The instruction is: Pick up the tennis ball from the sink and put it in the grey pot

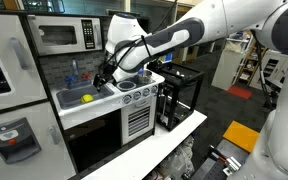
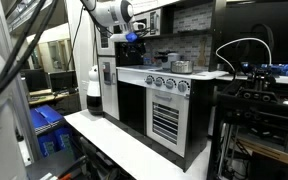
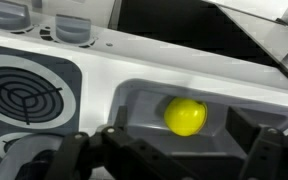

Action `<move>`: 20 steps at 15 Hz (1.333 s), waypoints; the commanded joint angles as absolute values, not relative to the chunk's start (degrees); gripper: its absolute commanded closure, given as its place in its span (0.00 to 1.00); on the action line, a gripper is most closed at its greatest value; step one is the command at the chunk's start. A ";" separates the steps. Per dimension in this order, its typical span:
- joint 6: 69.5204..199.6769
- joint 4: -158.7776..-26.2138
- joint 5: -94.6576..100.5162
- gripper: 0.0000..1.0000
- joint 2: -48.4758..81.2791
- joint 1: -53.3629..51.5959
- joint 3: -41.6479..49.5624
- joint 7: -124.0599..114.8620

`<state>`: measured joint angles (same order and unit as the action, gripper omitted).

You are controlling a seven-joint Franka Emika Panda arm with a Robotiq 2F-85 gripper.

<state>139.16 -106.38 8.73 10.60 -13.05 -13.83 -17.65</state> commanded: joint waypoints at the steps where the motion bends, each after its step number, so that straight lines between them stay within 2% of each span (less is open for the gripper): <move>1: 140.36 -100.86 11.99 0.00 15.62 -16.31 -12.17 -20.17; 20: 140.26 -85.36 18.30 0.00 30.87 -25.64 -3.23 -30.23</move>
